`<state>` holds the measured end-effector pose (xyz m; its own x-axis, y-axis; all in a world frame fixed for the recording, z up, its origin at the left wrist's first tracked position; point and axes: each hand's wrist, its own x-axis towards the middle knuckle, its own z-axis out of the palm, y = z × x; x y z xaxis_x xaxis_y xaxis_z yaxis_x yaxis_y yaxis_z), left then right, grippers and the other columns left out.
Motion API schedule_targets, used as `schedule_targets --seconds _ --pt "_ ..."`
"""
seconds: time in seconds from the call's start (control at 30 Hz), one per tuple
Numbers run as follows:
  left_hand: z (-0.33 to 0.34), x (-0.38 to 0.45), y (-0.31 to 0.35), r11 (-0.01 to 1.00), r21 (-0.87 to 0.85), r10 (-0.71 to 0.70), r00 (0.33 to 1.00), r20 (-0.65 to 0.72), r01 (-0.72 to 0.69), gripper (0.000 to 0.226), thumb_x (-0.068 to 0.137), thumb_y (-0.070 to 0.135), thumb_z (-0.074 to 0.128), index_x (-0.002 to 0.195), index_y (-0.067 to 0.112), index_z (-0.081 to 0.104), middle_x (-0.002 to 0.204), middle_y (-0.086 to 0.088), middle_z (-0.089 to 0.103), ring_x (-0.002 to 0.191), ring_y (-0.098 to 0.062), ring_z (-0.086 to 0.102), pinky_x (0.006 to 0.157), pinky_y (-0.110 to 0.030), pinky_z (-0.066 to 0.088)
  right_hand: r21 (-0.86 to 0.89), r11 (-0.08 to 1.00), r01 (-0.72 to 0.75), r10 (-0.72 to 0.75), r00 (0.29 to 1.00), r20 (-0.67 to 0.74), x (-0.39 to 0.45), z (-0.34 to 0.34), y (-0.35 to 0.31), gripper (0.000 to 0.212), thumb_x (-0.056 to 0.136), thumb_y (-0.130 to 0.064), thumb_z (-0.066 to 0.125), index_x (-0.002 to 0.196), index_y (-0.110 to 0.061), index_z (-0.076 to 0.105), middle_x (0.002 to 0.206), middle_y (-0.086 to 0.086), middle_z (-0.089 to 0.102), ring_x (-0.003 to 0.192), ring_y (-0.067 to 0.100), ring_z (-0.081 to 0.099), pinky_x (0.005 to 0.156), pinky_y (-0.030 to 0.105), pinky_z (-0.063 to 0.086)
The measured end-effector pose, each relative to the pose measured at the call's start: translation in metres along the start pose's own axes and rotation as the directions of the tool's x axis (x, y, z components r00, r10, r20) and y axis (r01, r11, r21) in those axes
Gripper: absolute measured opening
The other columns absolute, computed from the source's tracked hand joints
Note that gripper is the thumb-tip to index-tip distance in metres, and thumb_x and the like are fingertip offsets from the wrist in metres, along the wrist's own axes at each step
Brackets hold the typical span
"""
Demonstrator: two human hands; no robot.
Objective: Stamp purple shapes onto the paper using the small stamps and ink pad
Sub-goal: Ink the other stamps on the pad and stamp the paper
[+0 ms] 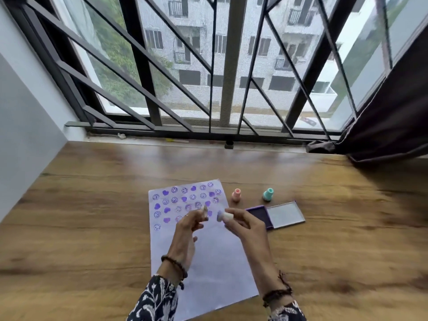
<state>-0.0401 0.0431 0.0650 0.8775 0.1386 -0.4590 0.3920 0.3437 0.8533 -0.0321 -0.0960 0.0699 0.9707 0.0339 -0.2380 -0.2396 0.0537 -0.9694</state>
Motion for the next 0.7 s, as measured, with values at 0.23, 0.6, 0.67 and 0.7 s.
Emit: schedule_targets --seconds 0.23,0.6,0.67,0.7 --pt "0.013 -0.006 -0.002 0.983 0.179 0.016 0.993 0.116 -0.037 0.046 0.044 0.058 0.057 0.074 0.024 0.067 0.063 0.019 0.068 0.078 -0.013 0.046 0.073 -0.035 0.029 -0.127 0.989 0.078 -0.085 0.995 -0.055 -0.009 -0.011 -0.016 0.024 0.067 -0.025 0.079 0.090 -0.020 0.072 0.088 0.003 0.077 0.090 0.019 0.071 0.086 0.042 0.056" --pt "0.015 0.015 0.005 0.969 0.240 0.008 0.981 0.192 -0.055 0.015 0.064 0.040 0.060 0.068 0.030 0.071 0.056 0.016 0.068 0.068 -0.009 0.043 0.069 -0.034 0.027 -0.226 0.966 0.125 -0.145 0.986 -0.076 0.002 -0.021 -0.026 0.020 0.067 -0.016 0.080 0.086 -0.020 0.076 0.073 -0.017 0.076 0.076 -0.004 0.069 0.070 0.008 0.053" --pt "0.016 0.020 0.006 0.957 0.280 0.018 0.978 0.207 -0.077 0.010 0.071 0.034 0.065 0.066 0.028 0.071 0.056 0.015 0.069 0.065 -0.006 0.046 0.068 -0.030 0.031 -0.226 0.967 0.118 -0.138 0.987 -0.078 0.007 -0.024 -0.027 0.016 0.066 -0.018 0.081 0.080 -0.024 0.076 0.067 -0.019 0.075 0.072 -0.005 0.069 0.064 0.006 0.051" --pt "0.017 0.023 0.004 0.951 0.292 0.038 0.973 0.226 -0.105 0.014 0.078 0.028 0.064 0.066 0.027 0.071 0.056 0.015 0.070 0.063 -0.002 0.051 0.067 -0.024 0.037 -0.236 0.966 0.107 -0.129 0.988 -0.080 0.010 -0.026 -0.027 0.014 0.065 -0.019 0.082 0.076 -0.027 0.076 0.066 -0.018 0.075 0.070 -0.005 0.069 0.063 0.006 0.052"
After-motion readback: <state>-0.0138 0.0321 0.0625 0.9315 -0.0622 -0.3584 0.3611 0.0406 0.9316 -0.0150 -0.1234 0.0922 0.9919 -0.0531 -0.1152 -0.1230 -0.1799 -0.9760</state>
